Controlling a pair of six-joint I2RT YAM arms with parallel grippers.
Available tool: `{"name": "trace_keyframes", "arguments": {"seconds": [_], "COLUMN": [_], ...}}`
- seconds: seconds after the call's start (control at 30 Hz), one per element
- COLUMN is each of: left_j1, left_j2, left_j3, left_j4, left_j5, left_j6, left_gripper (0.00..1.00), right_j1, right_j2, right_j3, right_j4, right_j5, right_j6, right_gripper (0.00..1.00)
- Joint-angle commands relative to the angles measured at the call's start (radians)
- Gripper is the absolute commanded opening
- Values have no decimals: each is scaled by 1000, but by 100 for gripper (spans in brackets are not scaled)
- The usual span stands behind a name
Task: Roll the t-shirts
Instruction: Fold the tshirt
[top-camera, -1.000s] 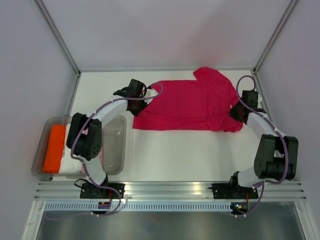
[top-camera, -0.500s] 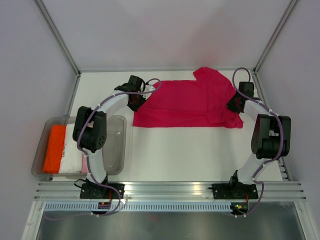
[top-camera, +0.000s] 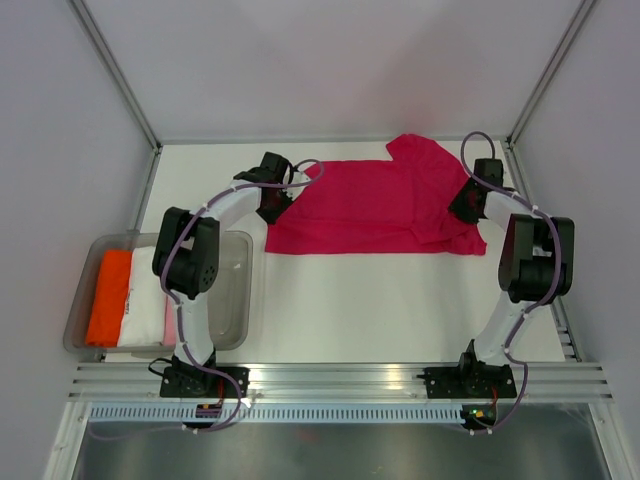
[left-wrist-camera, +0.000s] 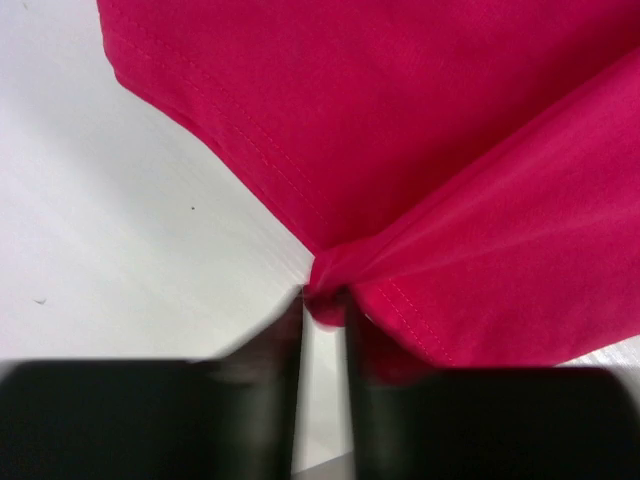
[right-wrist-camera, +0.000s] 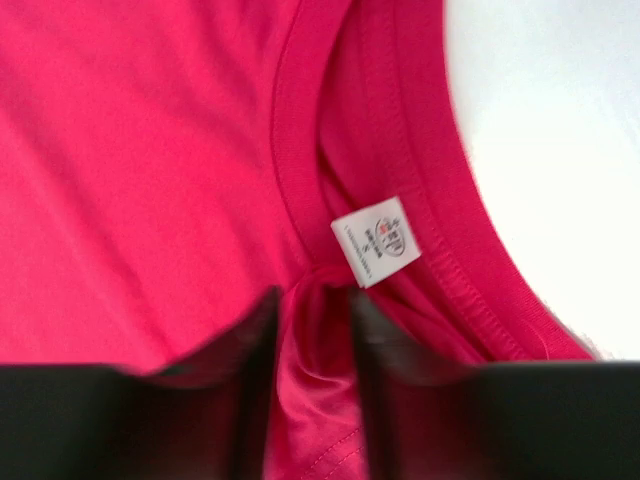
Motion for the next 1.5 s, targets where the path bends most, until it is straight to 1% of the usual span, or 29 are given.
{"name": "trace_keyframes", "arguments": {"seconds": [0.0,0.03,0.07,0.1,0.2,0.23,0.27,0.3,0.33,0.43,0.47,0.5,0.6,0.63,0.7,0.8,0.87,0.9,0.93,0.97,1.0,1.03,1.07,1.1,1.13,1.23,1.27,1.3,1.47], "left_j1": [4,4,6,4,-1,-5,-17,-27,-37,-74,-83,-83,-85,-85,-86,-86,-86,-88,-86,-86,-86,-86,-86,-86,-86,-86,-83,-80,-65], "left_j2": [9,0,-11,-23,-69,-95,-106,-121,-147,-172,-179,-184,-163,-149,-100,-46,-29,-21,-17,-15,-6,-3,3,9,12,6,2,-6,-76], "left_j3": [46,46,43,43,33,29,11,-3,-35,-88,-98,-112,-157,-166,-160,-138,-132,-132,-137,-138,-141,-143,-146,-146,-149,-166,-171,-177,-206], "left_j4": [15,9,8,6,-9,-11,-18,-21,-23,-63,-72,-87,-86,-86,-84,-77,-64,-55,-40,-31,-23,-15,-15,-14,-11,0,9,12,11], "left_j5": [-41,-42,-41,-38,-16,-9,2,29,40,73,73,105,123,125,120,123,119,117,113,100,96,93,87,83,82,79,36,30,43], "left_j6": [-27,-27,-24,-23,-23,-21,-15,2,11,48,53,65,82,82,82,65,57,53,53,48,45,45,46,48,49,65,74,79,99], "left_gripper": [37,43,47,49,50,49,48,46,45,45,45,48,53,55,58,59,59,58,56,48,42,36,19,8,3,2,2,2,2], "right_j1": [2,2,-1,-11,-63,-79,-93,-113,-119,-130,-133,-136,-147,-151,-156,-156,-159,-160,-163,-168,-173,-179,-191,-200,-223,-257,-274,-280,-283], "right_j2": [22,15,4,-28,-100,-117,-158,-180,-201,-275,-287,-307,-297,-288,-257,-212,-180,-171,-162,-147,-142,-149,-157,-166,-188,-209,-214,-215,-231], "right_j3": [102,131,139,145,140,121,104,55,27,-77,-99,-117,-174,-180,-195,-212,-222,-232,-237,-240,-246,-254,-280,-294,-310,-318,-306,-300,-284], "right_j4": [-64,-105,-121,-133,-190,-221,-232,-241,-241,-238,-233,-226,-207,-198,-174,-149,-138,-121,-115,-114,-101,-91,-78,-55,-51,-43,-52,-67,-95], "right_j5": [66,112,120,120,106,99,91,85,76,57,57,54,33,23,5,31,42,42,40,46,51,66,77,83,89,91,92,92,98], "right_j6": [-65,-86,-91,-94,-90,-88,-81,-79,-79,-73,-73,-73,-70,-65,-54,-39,-41,-39,-42,-41,-38,-31,-27,-21,-15,-15,-18,-21,-25], "right_gripper": [48,52,58,59,58,56,50,47,40,27,27,26,33,39,43,47,47,47,44,41,29,21,13,1,0,0,0,0,0]}}
